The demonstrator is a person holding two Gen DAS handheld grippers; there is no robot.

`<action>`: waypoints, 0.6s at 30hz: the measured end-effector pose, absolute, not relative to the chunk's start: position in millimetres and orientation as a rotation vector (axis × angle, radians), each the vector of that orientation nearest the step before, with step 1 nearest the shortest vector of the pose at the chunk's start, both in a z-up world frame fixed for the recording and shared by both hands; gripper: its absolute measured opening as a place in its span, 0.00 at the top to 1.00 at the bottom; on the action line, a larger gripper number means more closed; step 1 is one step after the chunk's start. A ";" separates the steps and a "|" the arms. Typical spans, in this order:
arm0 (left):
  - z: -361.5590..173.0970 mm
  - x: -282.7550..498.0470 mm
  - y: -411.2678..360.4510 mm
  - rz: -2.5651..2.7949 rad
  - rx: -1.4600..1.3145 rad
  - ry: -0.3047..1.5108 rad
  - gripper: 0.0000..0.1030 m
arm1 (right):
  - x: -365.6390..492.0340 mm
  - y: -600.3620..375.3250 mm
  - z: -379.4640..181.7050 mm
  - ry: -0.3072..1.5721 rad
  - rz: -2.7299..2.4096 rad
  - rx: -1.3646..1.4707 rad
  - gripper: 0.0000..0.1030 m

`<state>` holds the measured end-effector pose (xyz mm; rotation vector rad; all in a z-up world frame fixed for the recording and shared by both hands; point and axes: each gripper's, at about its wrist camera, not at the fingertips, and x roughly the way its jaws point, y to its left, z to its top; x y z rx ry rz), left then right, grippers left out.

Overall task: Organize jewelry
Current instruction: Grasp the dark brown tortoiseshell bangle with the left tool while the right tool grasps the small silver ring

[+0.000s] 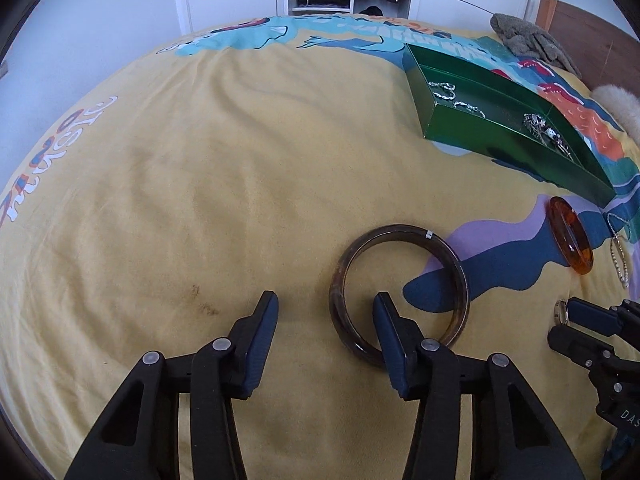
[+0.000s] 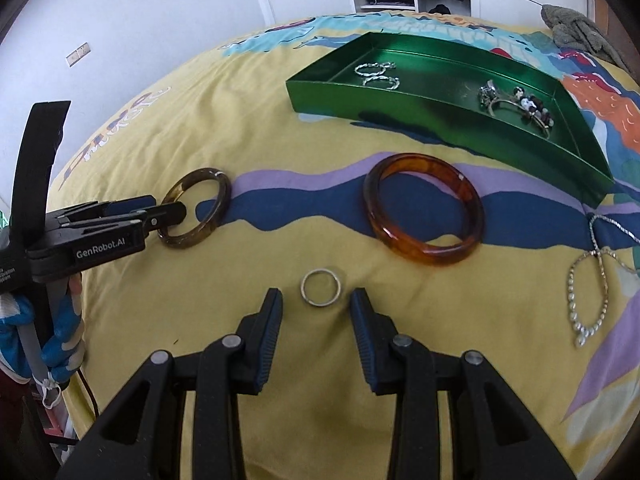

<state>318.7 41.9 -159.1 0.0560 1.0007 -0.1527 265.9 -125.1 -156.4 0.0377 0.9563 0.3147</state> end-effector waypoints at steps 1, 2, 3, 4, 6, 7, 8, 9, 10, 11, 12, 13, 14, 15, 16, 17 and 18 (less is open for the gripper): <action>-160.5 319.2 40.7 -0.153 0.061 0.999 0.57 | 268.2 -124.0 -156.7 0.955 0.316 0.035 0.67; -161.2 319.0 39.5 -0.154 0.064 0.996 0.59 | 270.4 -123.4 -157.1 0.954 0.317 0.035 0.68; -161.4 319.7 37.9 -0.156 0.065 0.994 0.61 | 272.5 -122.8 -158.2 0.955 0.318 0.035 0.68; -161.6 319.5 37.0 -0.161 0.064 0.992 0.65 | 273.8 -122.5 -159.4 0.957 0.320 0.035 0.68; -161.9 319.8 34.8 -0.168 0.065 0.988 0.70 | 273.6 -123.0 -162.0 0.957 0.322 0.037 0.70; -161.9 319.6 33.0 -0.172 0.067 0.986 0.74 | 273.0 -123.3 -162.9 0.955 0.322 0.040 0.73; -161.9 319.2 31.4 -0.175 0.069 0.984 0.77 | 272.5 -124.6 -163.5 0.952 0.319 0.047 0.75; -161.7 318.9 30.5 -0.173 0.072 0.981 0.78 | 272.2 -126.0 -163.3 0.951 0.317 0.054 0.79; -161.7 318.7 29.7 -0.172 0.071 0.979 0.82 | 271.9 -127.1 -163.2 0.950 0.315 0.059 0.81; -161.3 318.1 29.3 -0.169 0.069 0.977 0.84 | 271.1 -128.4 -162.9 0.949 0.316 0.067 0.81; -161.0 317.8 29.1 -0.166 0.070 0.975 0.86 | 269.7 -129.0 -162.2 0.947 0.317 0.069 0.82; -160.9 317.2 29.4 -0.165 0.069 0.974 0.88 | 268.2 -128.9 -161.8 0.944 0.317 0.067 0.82; -160.4 316.8 29.7 -0.165 0.067 0.974 0.90 | 266.2 -128.6 -160.8 0.941 0.317 0.062 0.82; -159.6 316.1 30.3 -0.164 0.066 0.974 0.90 | 264.2 -128.1 -159.4 0.935 0.317 0.060 0.82; -158.8 315.6 30.7 -0.163 0.066 0.975 0.90 | 262.5 -128.1 -158.0 0.931 0.318 0.060 0.82; -157.8 314.8 31.2 -0.161 0.066 0.976 0.90 | 260.1 -128.5 -156.2 0.926 0.319 0.061 0.82; -156.7 313.7 31.8 -0.158 0.065 0.976 0.90 | 257.1 -128.8 -154.0 0.920 0.318 0.061 0.82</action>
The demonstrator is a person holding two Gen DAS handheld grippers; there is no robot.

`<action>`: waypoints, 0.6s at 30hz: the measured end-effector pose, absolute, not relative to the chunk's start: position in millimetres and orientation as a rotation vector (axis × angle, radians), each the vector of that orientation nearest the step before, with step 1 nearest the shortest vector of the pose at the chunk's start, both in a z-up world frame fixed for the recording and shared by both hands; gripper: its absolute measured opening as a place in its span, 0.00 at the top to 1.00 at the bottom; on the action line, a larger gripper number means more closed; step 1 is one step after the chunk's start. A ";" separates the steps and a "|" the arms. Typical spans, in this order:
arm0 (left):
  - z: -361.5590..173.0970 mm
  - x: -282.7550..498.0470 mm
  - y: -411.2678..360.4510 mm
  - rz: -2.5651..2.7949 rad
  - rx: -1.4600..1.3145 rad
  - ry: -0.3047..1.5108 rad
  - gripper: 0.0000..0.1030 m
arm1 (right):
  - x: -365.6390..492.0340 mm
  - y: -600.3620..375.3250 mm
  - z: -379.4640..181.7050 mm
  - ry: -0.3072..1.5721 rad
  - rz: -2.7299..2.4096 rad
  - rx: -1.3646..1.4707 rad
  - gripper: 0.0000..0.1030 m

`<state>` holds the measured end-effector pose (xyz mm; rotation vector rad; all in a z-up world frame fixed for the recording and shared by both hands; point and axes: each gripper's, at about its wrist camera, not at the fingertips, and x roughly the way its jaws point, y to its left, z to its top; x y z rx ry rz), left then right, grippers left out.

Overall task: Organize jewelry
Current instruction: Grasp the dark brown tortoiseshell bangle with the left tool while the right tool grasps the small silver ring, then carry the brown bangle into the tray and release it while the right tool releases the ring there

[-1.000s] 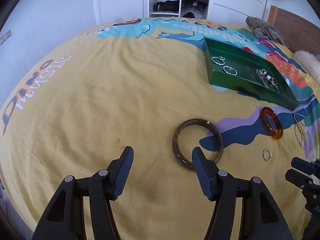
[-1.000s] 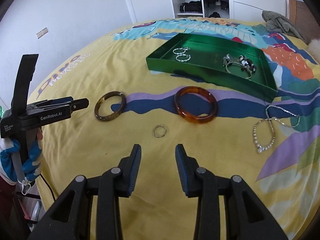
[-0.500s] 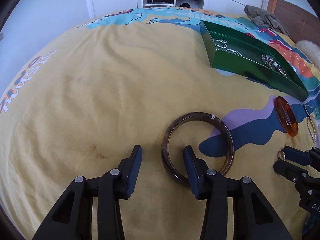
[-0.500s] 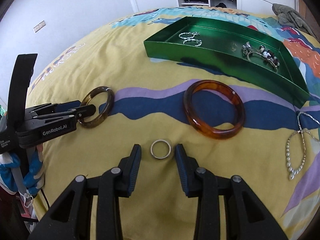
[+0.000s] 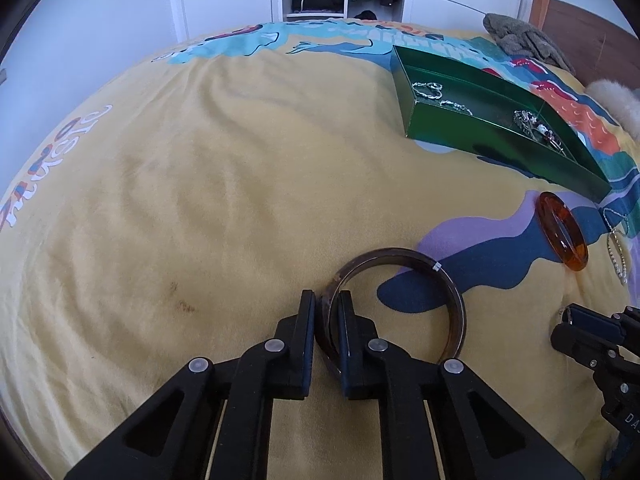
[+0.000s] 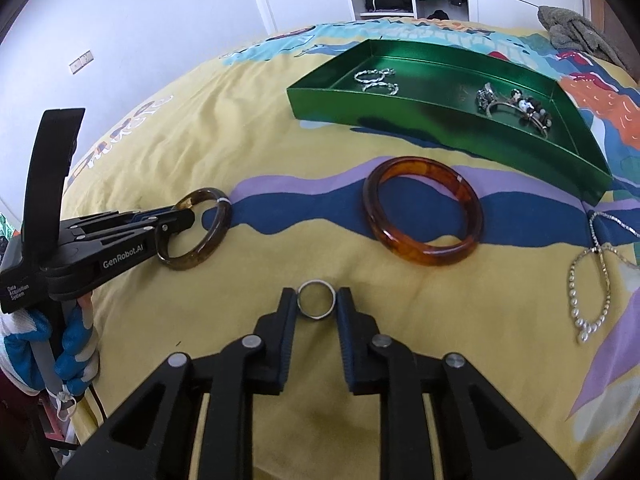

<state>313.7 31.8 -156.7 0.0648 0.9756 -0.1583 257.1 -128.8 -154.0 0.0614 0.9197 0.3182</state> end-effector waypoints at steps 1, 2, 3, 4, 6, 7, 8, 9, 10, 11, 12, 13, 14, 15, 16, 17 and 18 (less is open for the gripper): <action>-155.5 312.4 32.3 -0.155 0.064 0.975 0.90 | 255.0 -129.5 -152.1 0.916 0.319 0.062 0.82; -153.8 310.7 32.8 -0.152 0.064 0.973 0.90 | 252.1 -130.5 -150.0 0.913 0.318 0.062 0.82; -152.2 308.9 32.6 -0.149 0.064 0.972 0.90 | 248.8 -131.3 -147.2 0.908 0.317 0.064 0.82; -150.4 306.9 32.1 -0.146 0.067 0.969 0.90 | 246.5 -132.7 -144.8 0.904 0.316 0.065 0.82; -145.9 301.0 31.9 -0.143 0.071 0.962 0.90 | 239.9 -134.6 -138.3 0.893 0.312 0.065 0.82; -143.3 297.8 31.9 -0.143 0.072 0.957 0.91 | 237.2 -134.9 -135.5 0.889 0.311 0.064 0.82; -140.0 294.1 32.1 -0.142 0.075 0.950 0.91 | 233.1 -135.5 -131.5 0.882 0.309 0.063 0.82; -136.8 290.9 31.8 -0.141 0.078 0.944 0.91 | 229.2 -136.1 -127.9 0.876 0.307 0.060 0.82; -133.0 287.2 32.0 -0.142 0.079 0.937 0.91 | 225.3 -137.0 -124.5 0.870 0.305 0.059 0.82; -128.9 283.5 32.1 -0.143 0.080 0.929 0.91 | 221.0 -137.8 -120.7 0.863 0.302 0.059 0.82; -124.8 280.6 32.5 -0.142 0.081 0.921 0.91 | 216.9 -138.4 -116.5 0.855 0.299 0.059 0.82; -120.1 276.9 32.9 -0.143 0.082 0.912 0.91 | 212.7 -139.0 -112.0 0.848 0.296 0.059 0.82; -115.1 273.3 33.1 -0.144 0.083 0.902 0.91 | 208.1 -139.8 -107.9 0.839 0.293 0.058 0.82; -109.9 271.2 33.3 -0.144 0.085 0.893 0.91 | 203.6 -140.3 -103.7 0.830 0.290 0.057 0.82; -104.9 268.0 33.9 -0.145 0.087 0.883 0.91 | 199.5 -141.3 -99.3 0.821 0.288 0.057 0.82; -99.0 264.5 34.4 -0.146 0.089 0.871 0.91 | 195.2 -142.4 -95.4 0.813 0.285 0.056 0.82; -93.7 261.2 33.7 -0.147 0.090 0.861 0.91 | 191.1 -143.6 -90.2 0.803 0.281 0.056 0.82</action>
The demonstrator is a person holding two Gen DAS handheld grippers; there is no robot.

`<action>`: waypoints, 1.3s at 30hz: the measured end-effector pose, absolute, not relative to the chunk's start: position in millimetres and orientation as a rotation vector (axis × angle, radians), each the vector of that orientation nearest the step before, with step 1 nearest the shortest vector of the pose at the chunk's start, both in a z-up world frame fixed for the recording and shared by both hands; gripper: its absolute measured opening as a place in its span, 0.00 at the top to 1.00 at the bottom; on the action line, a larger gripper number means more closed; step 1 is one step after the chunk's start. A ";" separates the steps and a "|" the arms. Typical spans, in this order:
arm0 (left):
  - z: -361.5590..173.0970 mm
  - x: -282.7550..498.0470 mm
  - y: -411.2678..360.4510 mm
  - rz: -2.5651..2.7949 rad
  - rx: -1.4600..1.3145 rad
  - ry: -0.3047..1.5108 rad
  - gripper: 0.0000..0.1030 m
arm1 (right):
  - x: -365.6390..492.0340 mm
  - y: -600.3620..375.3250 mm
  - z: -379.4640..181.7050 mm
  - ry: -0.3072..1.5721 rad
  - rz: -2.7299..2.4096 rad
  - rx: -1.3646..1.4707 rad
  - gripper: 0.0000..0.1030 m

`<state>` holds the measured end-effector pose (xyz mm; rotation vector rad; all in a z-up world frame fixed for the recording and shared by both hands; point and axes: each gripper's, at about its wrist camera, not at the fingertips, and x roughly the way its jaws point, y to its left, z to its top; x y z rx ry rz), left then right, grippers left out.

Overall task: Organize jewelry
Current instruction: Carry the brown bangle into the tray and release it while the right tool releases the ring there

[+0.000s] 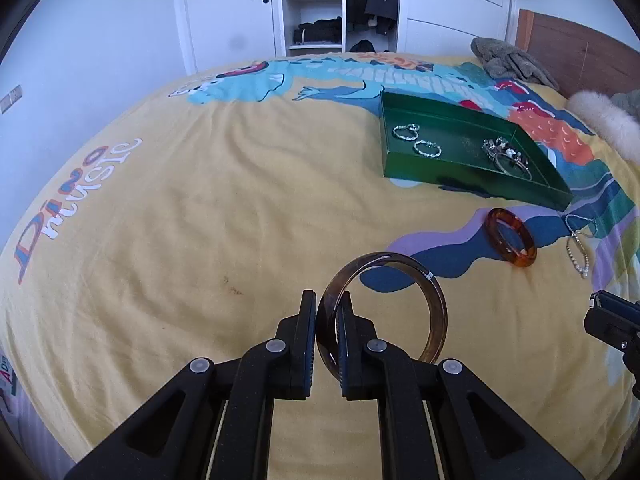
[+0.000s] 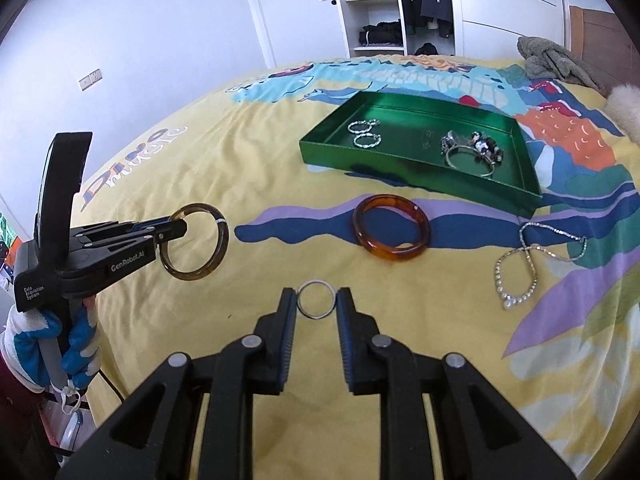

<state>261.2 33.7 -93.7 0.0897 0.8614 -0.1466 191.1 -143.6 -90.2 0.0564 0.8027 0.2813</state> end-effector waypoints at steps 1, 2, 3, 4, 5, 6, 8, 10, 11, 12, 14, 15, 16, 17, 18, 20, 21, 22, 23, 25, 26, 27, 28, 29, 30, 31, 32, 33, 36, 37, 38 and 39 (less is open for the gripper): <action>-87.8 258.2 33.9 -0.147 0.091 0.850 0.91 | 187.1 -145.1 -84.9 0.792 0.278 0.057 0.82; -82.0 255.4 33.9 -0.148 0.092 0.839 0.91 | 183.8 -146.7 -81.4 0.784 0.274 0.058 0.82; -76.9 253.6 33.2 -0.149 0.093 0.830 0.91 | 180.4 -148.4 -76.6 0.774 0.270 0.058 0.82; -71.1 251.6 32.7 -0.151 0.095 0.819 0.91 | 178.4 -150.2 -72.4 0.766 0.267 0.057 0.82; -65.9 250.1 32.0 -0.154 0.096 0.809 0.91 | 175.1 -152.2 -67.8 0.757 0.262 0.056 0.82; -61.1 247.2 30.7 -0.155 0.098 0.799 0.91 | 171.9 -154.7 -63.0 0.746 0.258 0.057 0.82; -50.8 245.4 27.5 -0.160 0.098 0.781 0.91 | 167.1 -159.8 -53.5 0.727 0.251 0.060 0.82; -41.9 246.1 22.8 -0.164 0.095 0.767 0.91 | 164.9 -166.5 -43.2 0.707 0.238 0.060 0.82; -38.0 246.7 20.7 -0.167 0.094 0.761 0.91 | 165.3 -170.4 -37.9 0.698 0.232 0.061 0.82; -33.7 247.5 18.1 -0.170 0.095 0.754 0.91 | 165.8 -174.3 -32.6 0.689 0.226 0.061 0.82; -25.5 251.8 13.2 -0.176 0.096 0.742 0.91 | 167.2 -182.5 -22.8 0.670 0.212 0.063 0.82; -22.0 254.2 11.0 -0.177 0.094 0.736 0.91 | 169.1 -187.3 -17.6 0.661 0.203 0.063 0.82; -17.0 258.8 8.9 -0.180 0.090 0.729 0.91 | 171.2 -191.6 -12.9 0.652 0.195 0.062 0.82; -12.2 263.5 7.6 -0.182 0.084 0.724 0.91 | 174.4 -196.6 -8.3 0.645 0.187 0.062 0.82; -8.3 267.9 5.5 -0.184 0.081 0.719 0.91 | 178.7 -202.2 -2.9 0.636 0.176 0.062 0.82; 0.7 279.8 -0.6 -0.190 0.080 0.708 0.91 | 188.0 -211.0 6.5 0.623 0.157 0.063 0.82; 4.0 285.1 -4.3 -0.193 0.085 0.702 0.91 | 192.7 -215.2 10.5 0.617 0.150 0.065 0.82; 7.5 290.7 -8.1 -0.197 0.091 0.696 0.91 | 198.3 -219.4 14.9 0.610 0.142 0.065 0.82; 10.5 296.7 -13.1 -0.202 0.097 0.691 0.91 | 204.6 -223.4 19.5 0.603 0.135 0.066 0.82; 14.1 309.2 -24.7 -0.213 0.108 0.685 0.91 | 217.8 -231.4 27.2 0.591 0.123 0.071 0.82; 14.4 316.7 -31.7 -0.220 0.113 0.685 0.91 | 225.1 -234.9 30.1 0.586 0.119 0.074 0.82; 13.9 322.5 -37.9 -0.227 0.119 0.686 0.91 | 233.7 -238.2 31.9 0.582 0.113 0.077 0.82; 12.0 330.1 -45.8 -0.234 0.128 0.688 0.91 | 241.5 -241.1 32.0 0.581 0.109 0.080 0.82; 9.2 336.9 -52.3 -0.241 0.138 0.692 0.91 | 248.3 -243.5 31.0 0.582 0.106 0.085 0.82; 5.2 344.7 -60.5 -0.247 0.147 0.698 0.91 | 257.1 -246.4 28.7 0.584 0.103 0.092 0.82; 0.4 352.7 -68.6 -0.252 0.155 0.706 0.91 | 266.5 -249.1 24.8 0.591 0.102 0.099 0.82; -5.3 360.9 -76.9 -0.258 0.163 0.715 0.91 | 274.4 -251.1 20.9 0.598 0.100 0.102 0.82; -11.5 368.5 -83.7 -0.262 0.169 0.724 0.91 | 285.1 -253.4 13.8 0.610 0.097 0.105 0.82; -33.6 392.6 -107.3 -0.270 0.189 0.759 0.91 | 312.3 -258.8 -11.4 0.650 0.097 0.114 0.82; -41.1 400.5 -114.6 -0.271 0.193 0.771 0.91 | 320.1 -260.5 -19.9 0.664 0.097 0.119 0.82; -48.9 408.3 -121.7 -0.272 0.194 0.785 0.91 | 330.6 -263.0 -31.1 0.682 0.098 0.126 0.82; -56.1 415.0 -127.1 -0.274 0.193 0.798 0.91 | 339.4 -265.1 -41.4 0.698 0.098 0.132 0.82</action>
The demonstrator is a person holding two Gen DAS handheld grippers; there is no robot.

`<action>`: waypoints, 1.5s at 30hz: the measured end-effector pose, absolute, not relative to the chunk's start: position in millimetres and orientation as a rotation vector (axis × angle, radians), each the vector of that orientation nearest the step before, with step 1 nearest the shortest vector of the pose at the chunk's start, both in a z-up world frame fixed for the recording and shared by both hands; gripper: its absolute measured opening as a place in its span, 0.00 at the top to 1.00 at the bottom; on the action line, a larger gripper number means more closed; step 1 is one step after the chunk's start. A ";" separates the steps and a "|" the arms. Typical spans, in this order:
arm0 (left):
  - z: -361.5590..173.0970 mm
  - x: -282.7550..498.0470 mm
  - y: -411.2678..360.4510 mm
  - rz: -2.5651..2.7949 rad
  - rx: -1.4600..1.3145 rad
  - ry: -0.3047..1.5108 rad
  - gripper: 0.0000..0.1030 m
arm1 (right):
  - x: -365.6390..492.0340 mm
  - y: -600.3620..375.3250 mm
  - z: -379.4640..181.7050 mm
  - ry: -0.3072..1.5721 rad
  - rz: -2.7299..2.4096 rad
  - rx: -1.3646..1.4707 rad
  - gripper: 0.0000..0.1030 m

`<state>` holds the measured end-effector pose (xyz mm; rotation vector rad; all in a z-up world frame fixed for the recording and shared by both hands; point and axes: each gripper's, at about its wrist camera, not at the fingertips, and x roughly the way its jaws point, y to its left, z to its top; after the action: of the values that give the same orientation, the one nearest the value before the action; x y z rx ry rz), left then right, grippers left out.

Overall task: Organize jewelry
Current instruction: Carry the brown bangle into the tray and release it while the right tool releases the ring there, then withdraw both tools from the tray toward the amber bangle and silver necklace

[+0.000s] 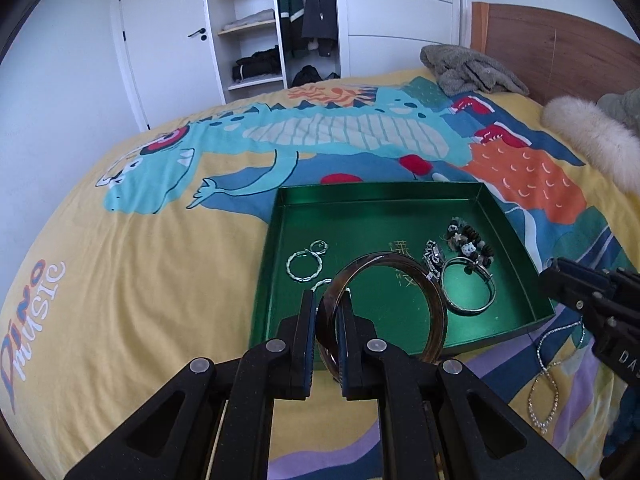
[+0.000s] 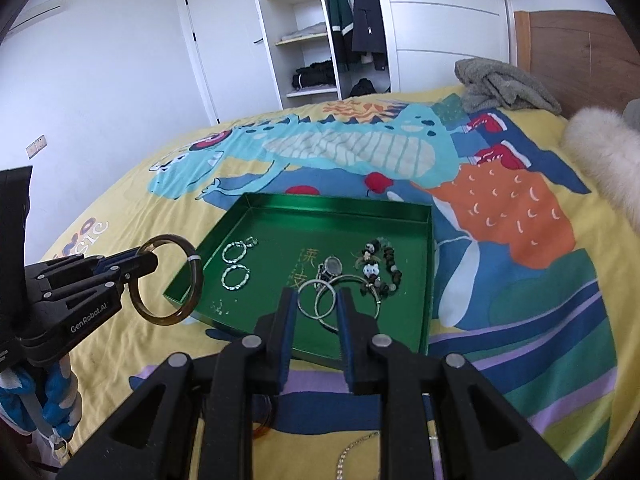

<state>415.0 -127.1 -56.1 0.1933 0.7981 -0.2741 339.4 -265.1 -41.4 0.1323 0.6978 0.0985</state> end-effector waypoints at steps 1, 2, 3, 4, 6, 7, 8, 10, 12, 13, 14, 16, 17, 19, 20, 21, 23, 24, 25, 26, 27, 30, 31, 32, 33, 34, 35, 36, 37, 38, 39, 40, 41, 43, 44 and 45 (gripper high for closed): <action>-64.0 422.5 -133.3 -0.277 0.194 0.812 0.91 | 347.3 -267.0 -51.1 0.712 0.100 0.137 0.82; -71.2 429.0 -138.6 -0.278 0.199 0.823 0.91 | 354.7 -269.0 -61.0 0.726 0.102 0.142 0.82; -77.2 433.1 -142.8 -0.278 0.206 0.831 0.91 | 361.2 -270.6 -70.7 0.741 0.105 0.145 0.82; -84.0 438.7 -147.7 -0.279 0.212 0.840 0.91 | 366.2 -271.4 -78.3 0.752 0.108 0.145 0.82; -94.2 447.3 -153.7 -0.279 0.214 0.855 0.91 | 377.4 -273.8 -94.3 0.775 0.111 0.140 0.82; -99.1 451.2 -156.1 -0.279 0.214 0.864 0.91 | 382.0 -274.6 -100.4 0.784 0.113 0.139 0.82; -104.1 454.8 -157.6 -0.280 0.213 0.874 0.91 | 386.3 -275.6 -105.3 0.791 0.116 0.138 0.82; -112.1 460.5 -159.6 -0.278 0.215 0.891 0.91 | 393.8 -275.0 -113.8 0.803 0.123 0.132 0.82; -118.6 464.7 -161.6 -0.274 0.221 0.902 0.91 | 400.0 -274.6 -120.0 0.813 0.126 0.126 0.82; -120.6 465.8 -161.3 -0.273 0.220 0.906 0.91 | 402.2 -274.7 -121.8 0.816 0.128 0.123 0.82; -122.4 467.3 -161.7 -0.273 0.216 0.910 0.91 | 404.5 -274.3 -123.7 0.820 0.130 0.121 0.82; -125.8 470.7 -162.5 -0.268 0.211 0.920 0.91 | 409.1 -273.1 -126.4 0.829 0.134 0.112 0.82; -127.6 471.4 -162.4 -0.265 0.210 0.925 0.91 | 410.7 -272.3 -127.2 0.832 0.133 0.103 0.82; -131.4 473.5 -162.9 -0.261 0.207 0.943 0.91 | 412.8 -268.7 -131.0 0.848 0.132 0.084 0.81; -133.2 473.9 -162.9 -0.258 0.207 0.947 0.90 | 414.4 -268.0 -132.1 0.852 0.130 0.077 0.81; -133.6 474.3 -163.0 -0.257 0.208 0.945 0.90 | 413.9 -267.1 -132.7 0.850 0.129 0.072 0.81; -133.1 474.7 -163.0 -0.253 0.207 0.951 0.90 | 414.4 -267.5 -132.7 0.854 0.127 0.078 0.81; -133.0 475.8 -163.4 -0.252 0.207 0.956 0.91 | 414.4 -267.6 -132.6 0.856 0.124 0.077 0.81; -132.8 476.3 -163.6 -0.250 0.207 0.960 0.91 | 414.6 -267.6 -132.2 0.859 0.117 0.074 0.80; -132.6 476.4 -163.6 -0.247 0.207 0.964 0.90 | 414.8 -267.8 -132.1 0.862 0.112 0.072 0.80; -132.4 477.1 -163.9 -0.245 0.209 0.967 0.90 | 415.1 -268.3 -131.8 0.867 0.109 0.073 0.80; -127.8 475.8 -163.0 -0.248 0.207 0.967 0.88 | 414.9 -269.3 -129.3 0.884 0.095 0.071 0.79; -123.9 474.3 -161.8 -0.252 0.202 0.962 0.86 | 414.2 -269.4 -127.1 0.883 0.091 0.070 0.79; -118.6 472.1 -160.6 -0.254 0.198 0.955 0.83 | 411.8 -270.4 -123.2 0.877 0.088 0.073 0.79; -112.7 470.0 -159.5 -0.254 0.195 0.948 0.81 | 407.8 -272.0 -117.2 0.867 0.086 0.080 0.78; -105.4 466.6 -157.6 -0.254 0.193 0.938 0.79 | 404.6 -273.1 -112.2 0.859 0.085 0.084 0.78; -96.8 462.2 -155.3 -0.254 0.190 0.926 0.78 | 398.9 -274.6 -104.0 0.847 0.082 0.086 0.78; -87.3 457.3 -153.0 -0.253 0.188 0.913 0.78 | 393.0 -275.9 -95.8 0.833 0.078 0.087 0.78; -77.5 451.7 -150.0 -0.252 0.186 0.898 0.77 | 386.6 -277.8 -87.1 0.818 0.074 0.089 0.78; -66.7 444.7 -147.0 -0.250 0.183 0.883 0.76 | 378.5 -280.1 -77.1 0.802 0.069 0.093 0.78; -55.3 436.4 -143.7 -0.250 0.179 0.866 0.75 | 370.9 -281.6 -68.3 0.790 0.063 0.096 0.78; -45.2 428.5 -140.7 -0.250 0.177 0.850 0.71 | 361.2 -283.3 -57.4 0.775 0.054 0.098 0.77; -33.7 418.9 -137.2 -0.248 0.178 0.830 0.67 | 353.0 -284.4 -48.9 0.762 0.047 0.098 0.77; -11.2 399.0 -130.1 -0.239 0.181 0.792 0.65 | 330.5 -286.1 -27.8 0.728 0.030 0.100 0.72; -0.3 389.0 -126.7 -0.238 0.181 0.776 0.65 | 320.4 -287.0 -18.6 0.714 0.023 0.102 0.71; 9.3 379.9 -124.3 -0.234 0.181 0.761 0.65 | 308.9 -287.7 -8.9 0.699 0.017 0.106 0.71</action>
<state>379.9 -124.3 9.3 0.1811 0.7610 -0.2343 308.9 -287.7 -8.9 0.1055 0.6994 0.0172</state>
